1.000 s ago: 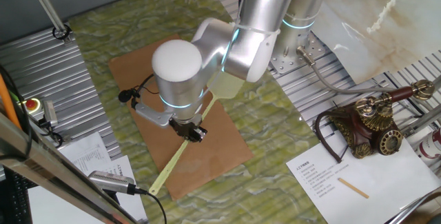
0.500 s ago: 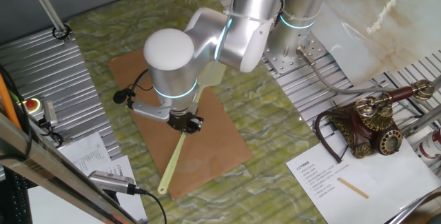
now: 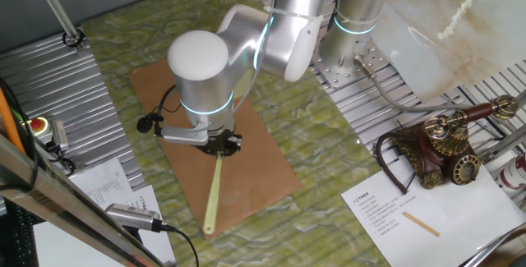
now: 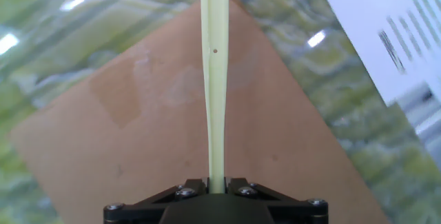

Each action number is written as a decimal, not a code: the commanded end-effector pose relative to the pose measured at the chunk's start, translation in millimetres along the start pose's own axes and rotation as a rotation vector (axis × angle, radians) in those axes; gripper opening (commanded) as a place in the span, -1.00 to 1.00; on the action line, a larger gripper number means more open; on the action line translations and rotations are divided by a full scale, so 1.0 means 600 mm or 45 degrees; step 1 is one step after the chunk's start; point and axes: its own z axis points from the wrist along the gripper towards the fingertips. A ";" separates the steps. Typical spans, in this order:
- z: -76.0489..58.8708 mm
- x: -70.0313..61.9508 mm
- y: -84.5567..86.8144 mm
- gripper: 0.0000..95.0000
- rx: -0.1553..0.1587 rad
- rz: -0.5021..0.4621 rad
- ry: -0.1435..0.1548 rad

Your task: Swat with a flyswatter

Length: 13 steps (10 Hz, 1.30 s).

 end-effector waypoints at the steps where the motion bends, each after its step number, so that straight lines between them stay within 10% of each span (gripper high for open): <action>1: -0.004 -0.010 0.007 -1.00 -0.027 -0.212 -0.060; 13: 0.021 -0.078 0.041 -1.00 0.116 -0.401 -0.116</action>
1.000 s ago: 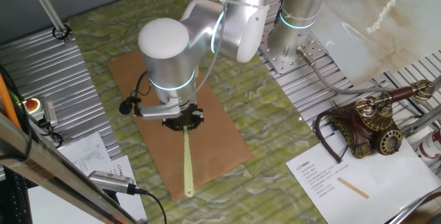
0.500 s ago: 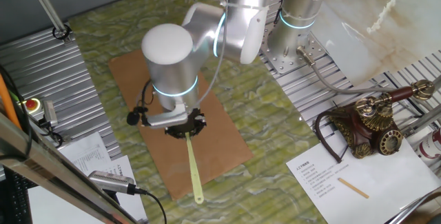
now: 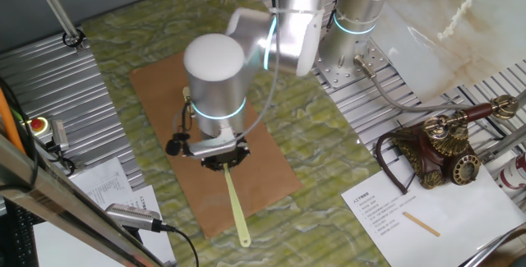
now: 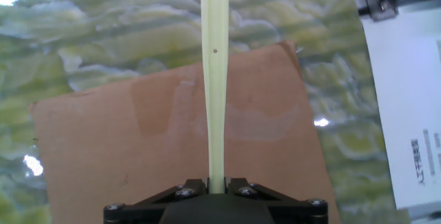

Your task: Swat with a flyswatter

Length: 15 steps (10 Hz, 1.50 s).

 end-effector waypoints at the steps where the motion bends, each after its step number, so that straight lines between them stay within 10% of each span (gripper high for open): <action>1: 0.015 -0.009 0.003 -1.00 0.060 -0.003 -0.023; 4: 0.028 -0.010 0.005 -1.00 0.084 -0.013 -0.044; 9: 0.026 -0.014 0.002 -1.00 0.136 -0.074 -0.271; 15: 0.023 -0.030 -0.002 -1.00 0.141 -0.080 -0.274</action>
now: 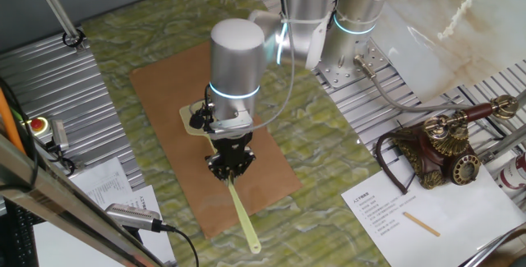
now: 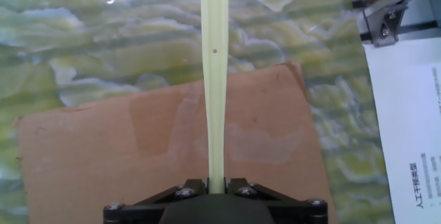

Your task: Swat with a flyswatter

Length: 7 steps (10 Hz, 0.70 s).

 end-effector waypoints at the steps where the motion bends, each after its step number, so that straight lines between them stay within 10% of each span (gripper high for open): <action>1: 0.000 0.000 -0.001 -1.00 0.008 0.004 0.004; 7: -0.002 -0.005 -0.005 -1.00 0.005 0.015 -0.064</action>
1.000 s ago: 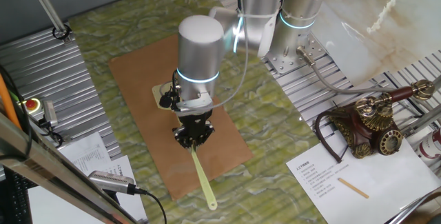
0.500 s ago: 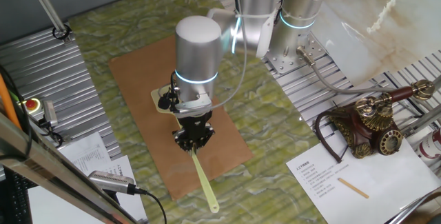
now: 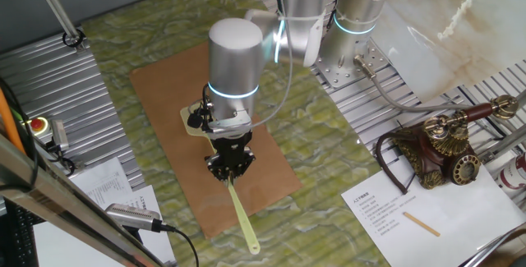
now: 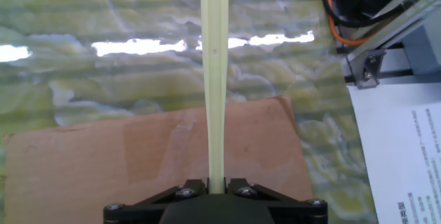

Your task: Swat with a flyswatter

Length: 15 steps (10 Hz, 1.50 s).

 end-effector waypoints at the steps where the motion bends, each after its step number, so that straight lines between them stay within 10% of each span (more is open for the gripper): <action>1: -0.003 -0.005 -0.001 -1.00 -0.010 0.007 -0.030; 9: -0.005 -0.014 -0.006 -1.00 -0.018 0.012 -0.012; 12: -0.005 -0.015 -0.006 -1.00 -0.052 -0.007 0.109; 15: -0.006 -0.015 -0.006 -1.00 -0.084 0.030 0.153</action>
